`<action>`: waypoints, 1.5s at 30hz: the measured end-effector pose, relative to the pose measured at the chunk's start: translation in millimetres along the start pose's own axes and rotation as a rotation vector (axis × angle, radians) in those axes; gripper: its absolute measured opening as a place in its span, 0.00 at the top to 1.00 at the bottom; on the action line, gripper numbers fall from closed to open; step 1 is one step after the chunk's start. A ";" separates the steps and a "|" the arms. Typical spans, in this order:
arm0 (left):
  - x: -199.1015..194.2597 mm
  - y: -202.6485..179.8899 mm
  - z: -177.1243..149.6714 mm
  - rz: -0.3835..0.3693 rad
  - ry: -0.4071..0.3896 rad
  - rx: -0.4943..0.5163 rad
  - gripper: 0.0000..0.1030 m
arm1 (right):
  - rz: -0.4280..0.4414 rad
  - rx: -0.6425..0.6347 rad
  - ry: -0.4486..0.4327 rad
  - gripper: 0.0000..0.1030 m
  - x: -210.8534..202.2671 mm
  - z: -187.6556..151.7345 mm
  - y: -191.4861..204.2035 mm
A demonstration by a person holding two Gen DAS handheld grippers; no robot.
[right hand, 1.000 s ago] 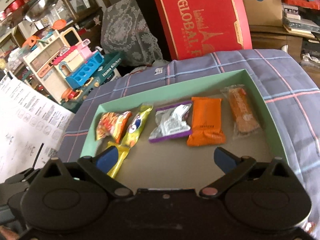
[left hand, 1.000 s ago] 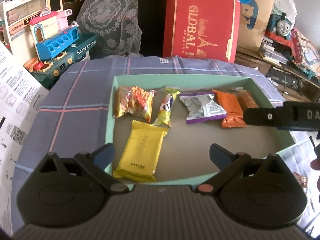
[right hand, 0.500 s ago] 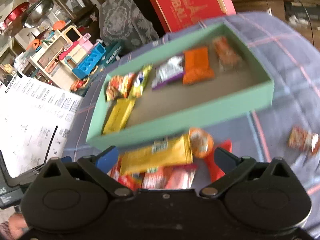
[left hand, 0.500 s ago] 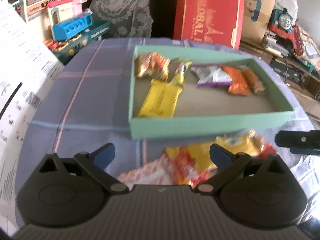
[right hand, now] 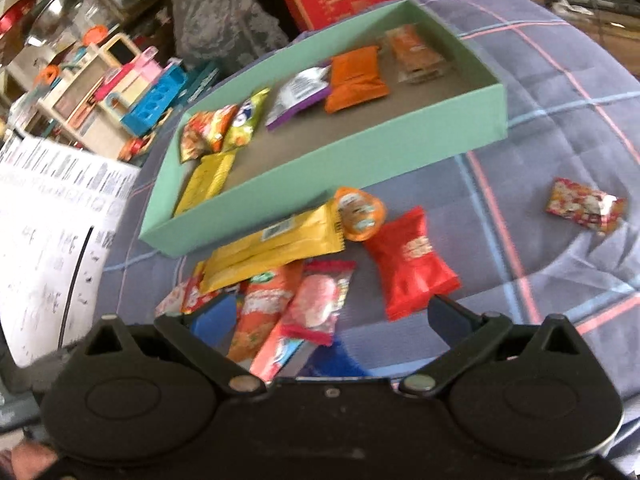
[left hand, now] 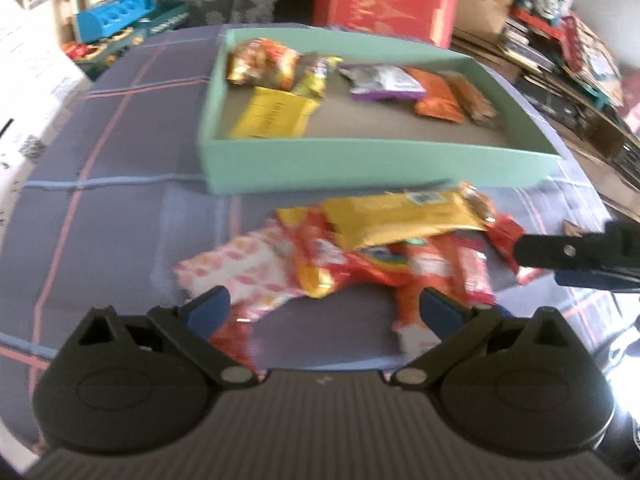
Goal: Organize snacks
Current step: 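Move both grippers back to the snack pile in front of the tray, then grasp the orange chip-stick bag with the left gripper while the right grasps the blue-white bar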
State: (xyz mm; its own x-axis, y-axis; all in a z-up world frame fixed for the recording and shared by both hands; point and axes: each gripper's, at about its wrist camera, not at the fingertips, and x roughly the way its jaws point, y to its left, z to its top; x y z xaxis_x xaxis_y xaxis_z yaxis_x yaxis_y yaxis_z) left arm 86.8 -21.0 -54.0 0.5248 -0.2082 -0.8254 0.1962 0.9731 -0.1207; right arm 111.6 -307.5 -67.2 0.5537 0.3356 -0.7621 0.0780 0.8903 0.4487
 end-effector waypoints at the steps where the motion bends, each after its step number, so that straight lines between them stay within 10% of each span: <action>1: 2.0 -5.2 -0.2 -0.009 0.004 0.008 0.00 | -0.004 0.009 -0.001 0.00 -0.3 -0.1 -3.9; 14: 37.8 -48.1 7.6 -0.089 0.049 0.048 0.24 | -0.045 0.084 -0.015 0.04 -9.3 -9.2 -45.5; 19: 42.6 -57.6 6.2 -0.122 0.063 0.095 0.68 | -0.052 0.073 -0.019 0.08 -11.5 -14.1 -44.6; 39: 14.2 -10.1 -19.3 -0.083 0.090 0.019 0.60 | -0.030 -0.306 0.080 0.28 2.3 -49.5 22.0; 45: 13.0 -11.6 -21.2 -0.062 0.081 0.022 0.52 | -0.098 -0.454 0.065 0.57 1.5 -59.9 37.2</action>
State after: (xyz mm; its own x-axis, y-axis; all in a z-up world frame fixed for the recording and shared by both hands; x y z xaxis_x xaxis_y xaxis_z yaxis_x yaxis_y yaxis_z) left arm 73.8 -32.9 -75.0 0.4426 -0.2584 -0.8587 0.2450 0.9560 -0.1614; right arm 65.7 -255.4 -79.7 0.5074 0.2486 -0.8251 -0.2515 0.9585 0.1341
